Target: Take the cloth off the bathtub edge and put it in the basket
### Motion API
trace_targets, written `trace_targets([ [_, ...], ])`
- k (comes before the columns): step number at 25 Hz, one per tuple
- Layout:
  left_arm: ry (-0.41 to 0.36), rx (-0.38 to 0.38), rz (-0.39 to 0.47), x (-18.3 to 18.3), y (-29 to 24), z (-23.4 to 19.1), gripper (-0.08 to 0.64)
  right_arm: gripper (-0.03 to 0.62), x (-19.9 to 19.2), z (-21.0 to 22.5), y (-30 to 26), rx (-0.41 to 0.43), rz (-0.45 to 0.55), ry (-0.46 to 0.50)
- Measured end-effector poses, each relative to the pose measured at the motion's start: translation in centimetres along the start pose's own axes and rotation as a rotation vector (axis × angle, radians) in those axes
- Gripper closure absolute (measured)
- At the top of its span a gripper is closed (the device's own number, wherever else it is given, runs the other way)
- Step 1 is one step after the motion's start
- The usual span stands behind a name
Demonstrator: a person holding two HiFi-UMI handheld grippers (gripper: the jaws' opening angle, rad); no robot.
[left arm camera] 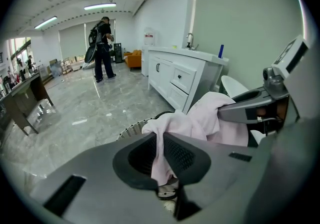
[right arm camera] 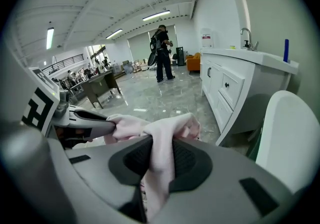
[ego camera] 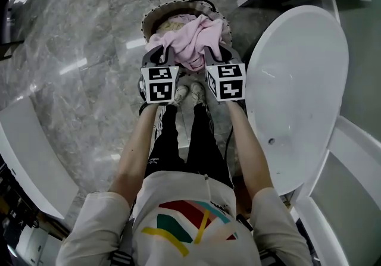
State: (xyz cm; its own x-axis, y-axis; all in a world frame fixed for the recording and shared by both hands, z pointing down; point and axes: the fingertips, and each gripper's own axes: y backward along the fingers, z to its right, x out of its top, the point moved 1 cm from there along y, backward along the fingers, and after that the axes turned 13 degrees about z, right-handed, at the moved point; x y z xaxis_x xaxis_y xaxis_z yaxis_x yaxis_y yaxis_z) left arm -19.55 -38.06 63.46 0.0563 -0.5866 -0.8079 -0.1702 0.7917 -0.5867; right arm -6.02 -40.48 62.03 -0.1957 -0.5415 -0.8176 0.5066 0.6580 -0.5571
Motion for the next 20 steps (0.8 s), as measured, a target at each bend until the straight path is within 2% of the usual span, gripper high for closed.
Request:
trace_targets([
  [7,0.015,0.019,0.007,-0.3,0.0,-1.0,0.508,0.503,-0.4,-0.3,-0.7,-0.02,-0.003,-0.015],
  [9,0.001,0.036,0.031,0.3,0.0,-1.5,0.508,0.494,-0.2,0.1,-1.1,-0.064,0.015,-0.017],
  [10,-0.007,0.046,0.044,0.6,0.0,-1.7,0.508,0.46,-0.3,0.4,-1.3,-0.094,0.017,-0.018],
  [11,-0.009,0.055,0.055,0.9,0.0,-1.9,0.503,0.384,-0.4,0.7,-1.5,-0.118,0.014,-0.02],
  [12,-0.007,0.06,0.066,1.2,0.0,-2.1,0.495,0.343,-0.5,0.7,-1.6,-0.131,0.011,-0.02],
  [14,-0.002,0.056,0.08,1.7,0.0,-2.1,0.462,0.322,-0.5,0.5,-1.9,-0.135,0.014,-0.013],
  [20,-0.006,0.045,0.102,2.3,0.6,-2.0,0.462,0.321,-0.6,-0.8,-2.2,-0.121,-0.017,0.03],
])
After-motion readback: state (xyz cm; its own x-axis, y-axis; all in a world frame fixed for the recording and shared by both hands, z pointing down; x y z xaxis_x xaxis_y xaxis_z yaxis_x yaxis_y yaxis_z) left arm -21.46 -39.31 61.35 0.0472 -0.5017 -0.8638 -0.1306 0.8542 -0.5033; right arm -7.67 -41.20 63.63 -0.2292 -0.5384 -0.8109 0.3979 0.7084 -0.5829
